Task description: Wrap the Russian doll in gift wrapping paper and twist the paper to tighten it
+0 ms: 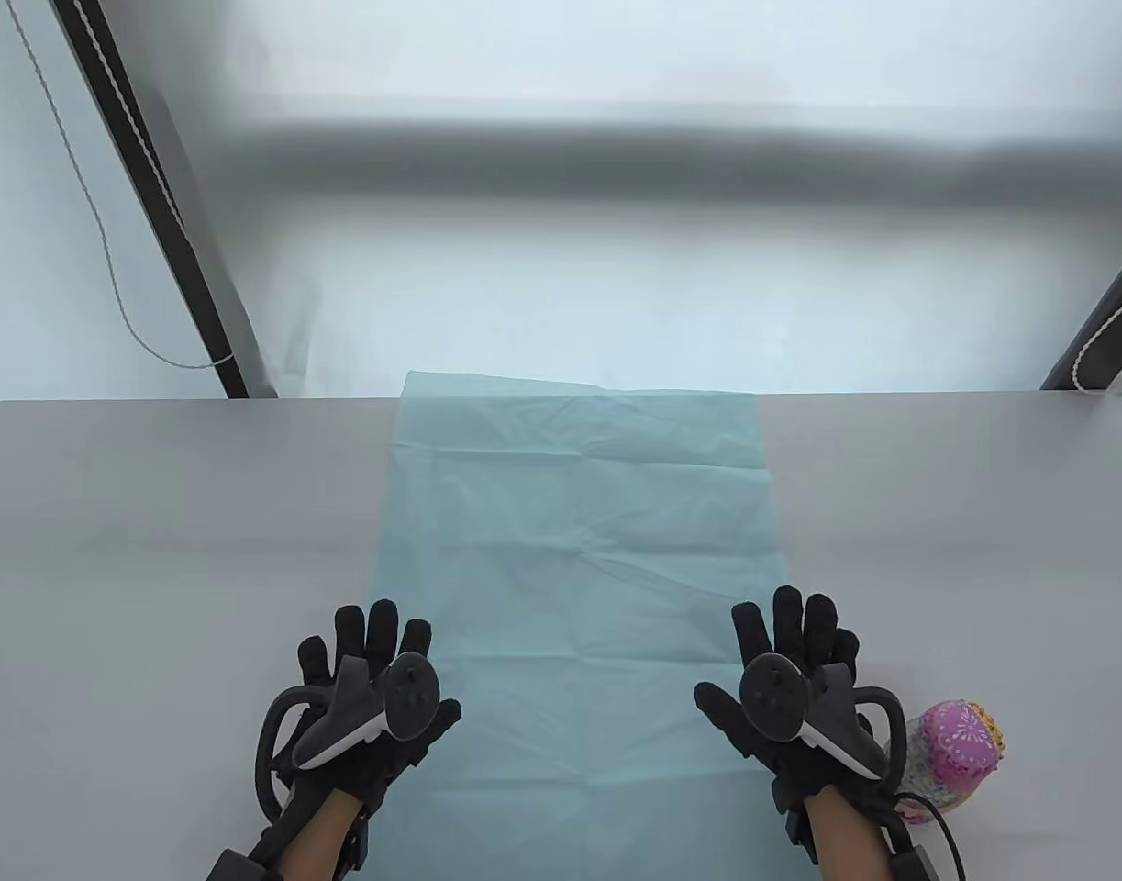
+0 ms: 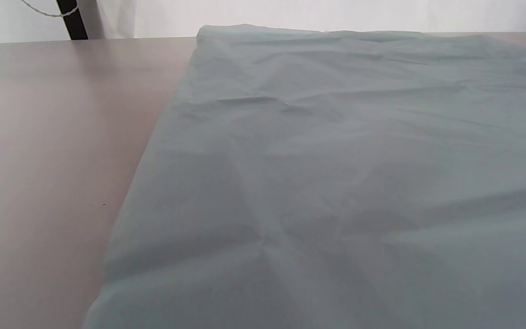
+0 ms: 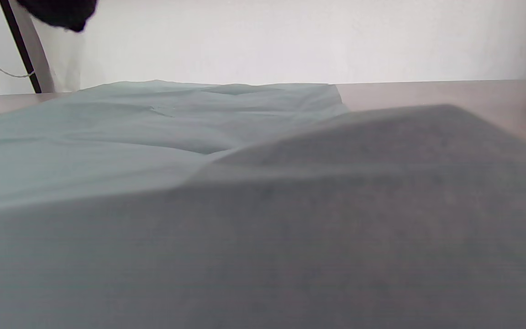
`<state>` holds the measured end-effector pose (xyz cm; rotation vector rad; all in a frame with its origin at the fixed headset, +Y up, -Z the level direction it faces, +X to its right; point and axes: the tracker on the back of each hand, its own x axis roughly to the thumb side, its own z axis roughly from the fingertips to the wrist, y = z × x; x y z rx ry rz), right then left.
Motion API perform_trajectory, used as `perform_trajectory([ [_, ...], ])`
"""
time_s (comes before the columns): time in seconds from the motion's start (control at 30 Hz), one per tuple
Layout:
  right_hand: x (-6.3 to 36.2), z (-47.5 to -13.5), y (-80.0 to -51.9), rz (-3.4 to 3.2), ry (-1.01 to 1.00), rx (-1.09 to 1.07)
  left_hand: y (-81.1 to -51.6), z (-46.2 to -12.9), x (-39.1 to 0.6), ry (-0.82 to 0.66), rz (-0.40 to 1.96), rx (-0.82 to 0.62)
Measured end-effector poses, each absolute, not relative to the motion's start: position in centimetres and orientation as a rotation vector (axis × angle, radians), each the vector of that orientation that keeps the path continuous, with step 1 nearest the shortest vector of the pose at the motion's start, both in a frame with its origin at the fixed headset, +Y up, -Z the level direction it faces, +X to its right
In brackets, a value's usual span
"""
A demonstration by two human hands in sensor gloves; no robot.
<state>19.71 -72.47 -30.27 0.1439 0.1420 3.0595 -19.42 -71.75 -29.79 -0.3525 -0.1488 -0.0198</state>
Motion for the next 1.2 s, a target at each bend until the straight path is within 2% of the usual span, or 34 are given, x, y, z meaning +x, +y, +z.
perform_trajectory([
  [0.37, 19.2, -30.3, -72.0, 3.062, 0.154, 0.171, -72.0, -30.0, -19.6, -0.148, 0.010, -0.361],
  [0.47, 19.0, -29.7, -70.6, 3.070, 0.134, 0.159, -71.8, -29.8, -19.7, -0.147, 0.028, -0.351],
  [0.53, 19.4, -29.2, -68.6, 3.112, 0.073, 0.115, -71.9, -29.6, -19.6, -0.157, 0.036, -0.356],
  [0.63, 21.1, -28.8, -66.1, 3.175, 0.005, -0.012, -71.8, -29.5, -19.6, -0.160, 0.026, -0.357],
  [0.77, 24.4, -28.2, -64.0, 3.212, 0.085, -0.211, -71.5, -29.3, -19.5, -0.180, 0.042, -0.343],
  [0.97, 28.5, -26.9, -64.8, 3.214, 0.255, -0.456, -71.3, -29.0, -19.3, -0.188, 0.049, -0.339],
  [1.2, 29.5, -26.2, -65.1, 3.238, 0.348, -0.645, -71.4, -29.0, -19.2, -0.190, 0.047, -0.344],
])
